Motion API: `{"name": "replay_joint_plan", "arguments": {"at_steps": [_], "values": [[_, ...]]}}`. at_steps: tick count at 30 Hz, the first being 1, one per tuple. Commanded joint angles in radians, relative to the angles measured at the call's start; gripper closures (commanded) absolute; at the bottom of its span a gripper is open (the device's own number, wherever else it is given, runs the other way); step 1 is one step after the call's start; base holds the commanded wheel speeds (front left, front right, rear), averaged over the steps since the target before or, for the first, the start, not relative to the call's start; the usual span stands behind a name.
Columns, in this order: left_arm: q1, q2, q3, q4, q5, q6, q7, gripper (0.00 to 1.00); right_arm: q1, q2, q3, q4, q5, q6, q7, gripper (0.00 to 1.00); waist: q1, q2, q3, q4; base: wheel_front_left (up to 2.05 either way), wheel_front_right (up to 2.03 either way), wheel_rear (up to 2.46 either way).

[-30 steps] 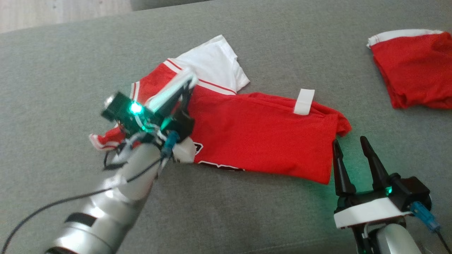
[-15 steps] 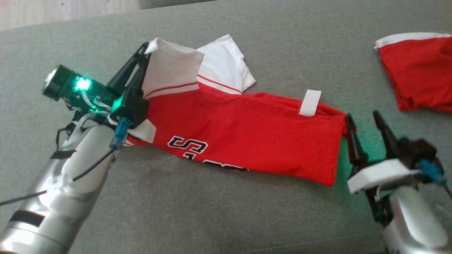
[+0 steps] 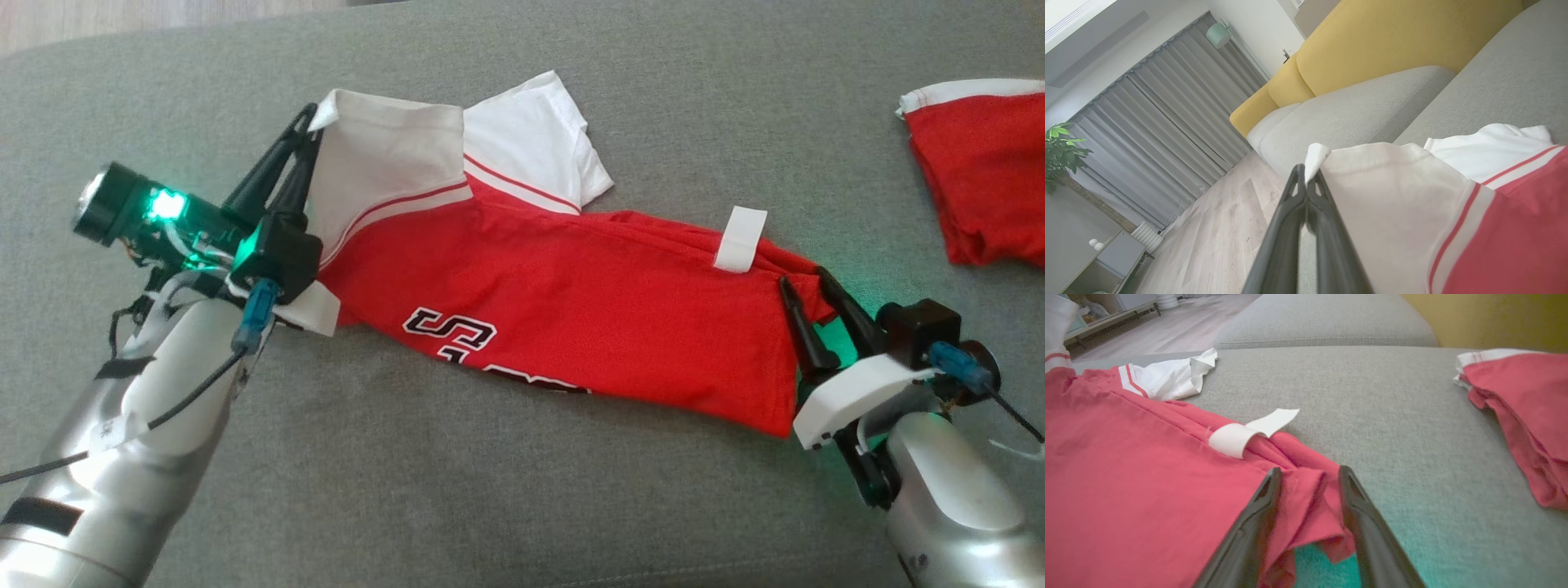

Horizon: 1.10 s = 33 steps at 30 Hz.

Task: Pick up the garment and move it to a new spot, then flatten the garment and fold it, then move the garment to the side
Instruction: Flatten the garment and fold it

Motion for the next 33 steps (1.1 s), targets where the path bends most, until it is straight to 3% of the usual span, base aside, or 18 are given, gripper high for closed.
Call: {"name": "replay_joint_plan", "arguments": {"at_steps": [1, 2, 4, 7, 13, 17, 27, 33], "values": [[-0.03, 0.048, 0.045, -0.032, -0.008, 0.01, -0.005, 1.0, -0.021, -0.023, 0.035, -0.018, 0.004, 0.007, -0.011, 0.55, -0.0001, 0.0, 0.001, 0.002, 0.0, 0.0, 0.0], [-0.03, 0.048, 0.045, -0.032, -0.008, 0.01, -0.005, 1.0, -0.021, -0.023, 0.035, -0.018, 0.004, 0.007, -0.011, 0.55, -0.0001, 0.0, 0.001, 0.002, 0.0, 0.0, 0.0], [-0.028, 0.052, 0.045, -0.034, -0.011, 0.012, -0.005, 1.0, -0.026, -0.029, 0.044, -0.017, 0.006, 0.007, -0.011, 0.78, -0.0001, 0.0, 0.002, 0.005, 0.0, 0.0, 0.0], [-0.022, 0.057, 0.046, -0.036, -0.017, 0.016, -0.003, 1.0, -0.028, -0.035, 0.057, -0.014, 0.005, 0.007, -0.011, 1.0, -0.0001, 0.0, -0.001, 0.008, 0.0, 0.0, 0.0], [-0.011, 0.064, 0.047, -0.044, -0.028, 0.025, -0.003, 1.0, -0.021, -0.05, 0.047, -0.04, -0.008, 0.007, -0.011, 1.0, -0.0001, 0.0, -0.021, 0.012, 0.0, 0.0, 0.0], [-0.004, 0.081, 0.051, -0.09, -0.035, 0.029, -0.004, 1.0, -0.003, -0.083, -0.022, -0.139, -0.043, 0.007, -0.011, 1.0, -0.0001, 0.0, -0.052, 0.013, 0.0, 0.0, 0.0], [0.044, 0.18, 0.153, -0.466, -0.152, 0.001, -0.004, 1.0, 0.057, -0.239, -0.27, -0.543, -0.097, 0.007, -0.011, 1.0, -0.0001, 0.0, -0.209, 0.008, 0.0, 0.0, 0.0], [-0.055, 0.237, 0.197, -0.653, -0.206, -0.065, 0.07, 1.0, -0.005, -0.294, -0.318, -0.721, -0.114, 0.007, 0.05, 1.0, -0.0001, 0.0, -0.251, 0.0, 0.0, 0.0, 0.0]]}}
